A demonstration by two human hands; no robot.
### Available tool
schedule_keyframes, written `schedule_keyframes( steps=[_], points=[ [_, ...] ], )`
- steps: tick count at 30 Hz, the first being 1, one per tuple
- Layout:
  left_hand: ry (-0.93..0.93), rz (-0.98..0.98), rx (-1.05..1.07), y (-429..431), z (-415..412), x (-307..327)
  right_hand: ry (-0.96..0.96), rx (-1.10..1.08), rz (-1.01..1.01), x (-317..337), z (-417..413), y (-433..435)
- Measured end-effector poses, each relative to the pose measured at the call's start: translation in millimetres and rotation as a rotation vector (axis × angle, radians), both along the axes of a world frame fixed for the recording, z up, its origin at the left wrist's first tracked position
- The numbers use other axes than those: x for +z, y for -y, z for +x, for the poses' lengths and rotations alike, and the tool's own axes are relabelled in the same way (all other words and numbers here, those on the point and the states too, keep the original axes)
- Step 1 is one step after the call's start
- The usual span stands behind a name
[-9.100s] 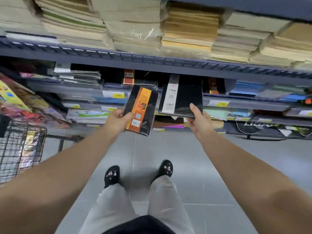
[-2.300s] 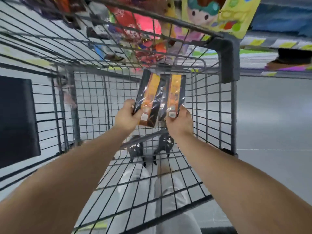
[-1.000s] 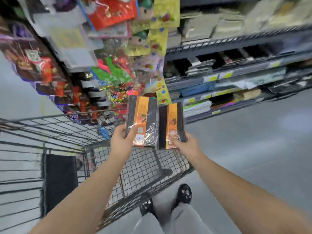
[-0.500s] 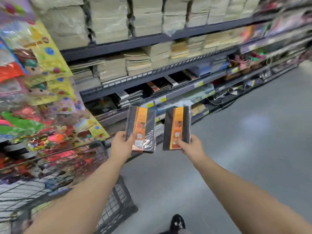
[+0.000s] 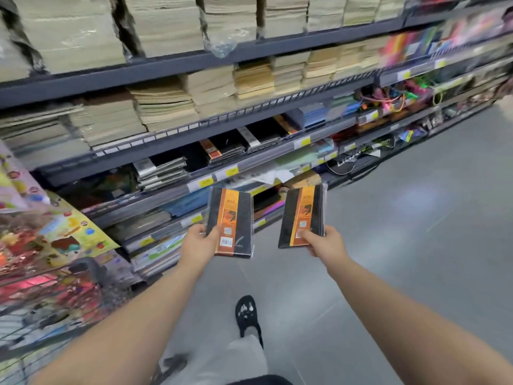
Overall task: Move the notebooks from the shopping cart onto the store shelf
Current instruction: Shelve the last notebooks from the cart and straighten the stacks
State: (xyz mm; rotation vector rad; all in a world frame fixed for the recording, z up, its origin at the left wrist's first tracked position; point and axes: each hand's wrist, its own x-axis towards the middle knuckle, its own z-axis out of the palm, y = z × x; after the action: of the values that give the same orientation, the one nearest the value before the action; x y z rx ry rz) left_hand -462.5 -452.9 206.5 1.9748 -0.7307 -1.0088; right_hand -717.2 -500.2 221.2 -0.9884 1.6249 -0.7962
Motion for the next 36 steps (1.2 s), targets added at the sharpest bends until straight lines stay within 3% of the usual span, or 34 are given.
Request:
schedule_keyframes(
  steps=[8,20,30,36],
  points=[
    [-0.090,0.063,-0.005,114.4,-24.3,-17.1,-0.097,0.079,0.034,-2.9,-16.4,121.1],
    [-0.156,0.035,0.041,237.3,-48.4,-13.2,-0.060,0.140,0.088,-19.3,-37.7,284.4],
    [-0.236,0.115,0.386,315.8,-111.7,-47.0,-0.021,0.430,0.198,-44.5,-41.0,459.1],
    [-0.249,0.128,0.595,351.8,-152.6,-63.4,0.005,0.425,0.311,-60.2,-31.5,524.5]
  ],
)
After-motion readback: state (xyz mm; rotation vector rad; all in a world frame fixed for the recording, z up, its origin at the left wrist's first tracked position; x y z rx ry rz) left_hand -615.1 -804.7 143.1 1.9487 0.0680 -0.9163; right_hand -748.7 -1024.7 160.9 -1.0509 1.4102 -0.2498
